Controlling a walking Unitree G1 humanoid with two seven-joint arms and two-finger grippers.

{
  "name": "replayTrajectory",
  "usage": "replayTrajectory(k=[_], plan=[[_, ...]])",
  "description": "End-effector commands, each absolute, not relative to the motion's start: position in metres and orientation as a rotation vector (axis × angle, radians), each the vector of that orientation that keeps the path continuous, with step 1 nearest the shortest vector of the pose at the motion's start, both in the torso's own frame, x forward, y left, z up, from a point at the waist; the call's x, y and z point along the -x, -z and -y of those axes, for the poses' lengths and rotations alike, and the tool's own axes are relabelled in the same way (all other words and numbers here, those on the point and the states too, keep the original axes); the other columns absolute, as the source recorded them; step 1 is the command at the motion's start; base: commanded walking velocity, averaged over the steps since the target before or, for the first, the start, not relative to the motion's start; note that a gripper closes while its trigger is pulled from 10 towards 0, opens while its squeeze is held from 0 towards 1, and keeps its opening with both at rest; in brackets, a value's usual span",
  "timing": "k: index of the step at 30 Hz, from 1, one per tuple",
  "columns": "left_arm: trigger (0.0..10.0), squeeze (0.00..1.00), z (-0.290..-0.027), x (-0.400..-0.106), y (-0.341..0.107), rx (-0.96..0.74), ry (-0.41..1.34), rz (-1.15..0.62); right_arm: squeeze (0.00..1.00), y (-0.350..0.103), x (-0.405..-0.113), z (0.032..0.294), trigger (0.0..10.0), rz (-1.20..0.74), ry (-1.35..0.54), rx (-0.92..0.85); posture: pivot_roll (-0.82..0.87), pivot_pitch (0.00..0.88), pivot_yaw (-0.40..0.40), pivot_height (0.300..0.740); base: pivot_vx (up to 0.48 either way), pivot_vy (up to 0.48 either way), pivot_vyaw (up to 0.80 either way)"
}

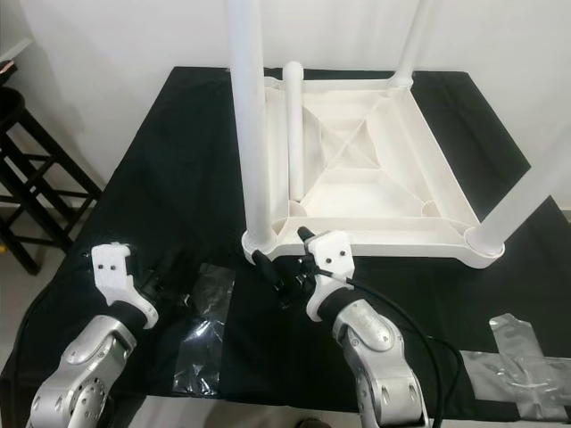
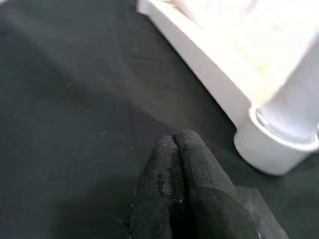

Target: Building children table

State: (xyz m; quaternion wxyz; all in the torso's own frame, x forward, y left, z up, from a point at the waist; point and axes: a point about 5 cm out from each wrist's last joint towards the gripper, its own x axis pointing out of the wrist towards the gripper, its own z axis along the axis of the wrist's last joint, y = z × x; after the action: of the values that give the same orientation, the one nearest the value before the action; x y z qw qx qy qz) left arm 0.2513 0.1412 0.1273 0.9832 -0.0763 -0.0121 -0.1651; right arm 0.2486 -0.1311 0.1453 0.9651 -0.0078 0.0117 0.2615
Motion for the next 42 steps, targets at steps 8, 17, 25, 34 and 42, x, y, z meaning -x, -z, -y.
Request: replayTrajectory(k=[8,17,25,34,42], plan=[[10.0,0.00,-0.141,-0.248,-0.127,0.163,0.337,0.025,0.00,-0.150,-0.242,0.130,10.0,0.004,-0.572,0.009,0.00,0.109,0.015,0.740,0.000,-0.362,0.00],[10.0,0.00,-0.140,-0.248,-0.127,0.175,0.352,0.017,0.00,-0.152,-0.234,0.129,10.0,0.026,-0.625,-0.019,0.00,0.114,0.019,0.740,0.000,-0.480,0.00],[10.0,0.00,-0.139,-0.249,-0.127,0.170,0.362,0.015,0.00,-0.151,-0.234,0.126,10.0,0.019,-0.684,-0.023,0.00,0.117,0.019,0.740,0.000,-0.480,0.00],[10.0,0.00,-0.137,-0.250,-0.127,0.179,0.367,0.014,0.00,-0.149,-0.234,0.126,10.0,0.007,-0.736,-0.030,-0.02,0.124,0.006,0.740,0.000,-0.480,0.00],[10.0,0.00,-0.137,-0.250,-0.127,0.181,0.373,0.013,0.00,-0.148,-0.233,0.124,10.0,0.006,-0.745,-0.037,-0.02,0.126,0.009,0.740,0.000,-0.480,0.00]])
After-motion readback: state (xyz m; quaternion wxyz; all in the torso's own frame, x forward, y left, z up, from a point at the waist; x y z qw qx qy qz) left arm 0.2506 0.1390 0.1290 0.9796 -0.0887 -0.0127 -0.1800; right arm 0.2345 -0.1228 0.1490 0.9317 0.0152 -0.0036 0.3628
